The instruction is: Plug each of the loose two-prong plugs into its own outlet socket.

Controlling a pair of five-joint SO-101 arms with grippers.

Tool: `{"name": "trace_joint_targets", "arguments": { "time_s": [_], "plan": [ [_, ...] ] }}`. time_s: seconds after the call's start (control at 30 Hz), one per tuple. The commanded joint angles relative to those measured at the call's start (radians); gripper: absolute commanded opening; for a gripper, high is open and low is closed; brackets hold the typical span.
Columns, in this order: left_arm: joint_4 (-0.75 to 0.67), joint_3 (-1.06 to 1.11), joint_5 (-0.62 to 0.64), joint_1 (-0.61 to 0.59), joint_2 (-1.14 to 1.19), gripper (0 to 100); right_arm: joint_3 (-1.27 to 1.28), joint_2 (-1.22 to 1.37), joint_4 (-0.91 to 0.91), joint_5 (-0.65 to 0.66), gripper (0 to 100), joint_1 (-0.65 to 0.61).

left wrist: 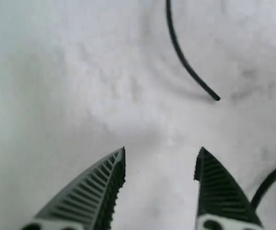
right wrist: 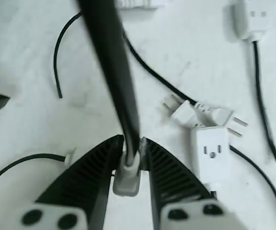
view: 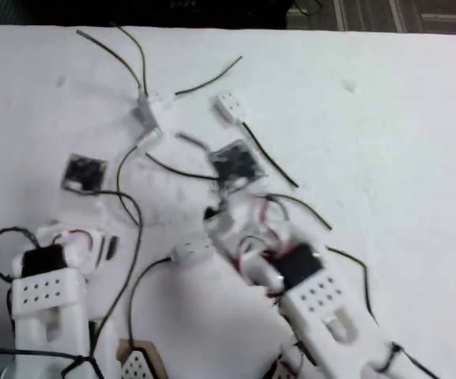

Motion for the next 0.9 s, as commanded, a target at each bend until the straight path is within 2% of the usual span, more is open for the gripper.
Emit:
{"name": "trace_joint_targets", "arguments": {
  "time_s": [0.0,0.2,0.33,0.53,0.67,0.87],
  "plan": [
    [0.066,-0.081,-0.074,0.134,-0.025,30,-0.009,-0.133,0.048,0.012,1.8,0.105],
    [0.124,-0.143,-0.184,0.335,-0.025,31,-0.009,-0.214,0.062,0.012,1.8,0.254],
    [0.13,-0.166,-0.18,0.455,-0.019,31,-0.012,-0.225,0.056,0.012,1.8,0.34],
    [0.12,-0.147,-0.15,0.644,-0.016,31,-0.023,-0.225,0.056,0.012,1.8,0.363],
    [0.066,-0.104,-0.14,0.699,-0.015,31,-0.025,-0.225,0.059,0.012,1.8,0.364],
    [0.009,-0.074,-0.141,0.7,-0.008,31,-0.025,-0.225,0.061,0.012,1.8,0.364]
  ]
}}
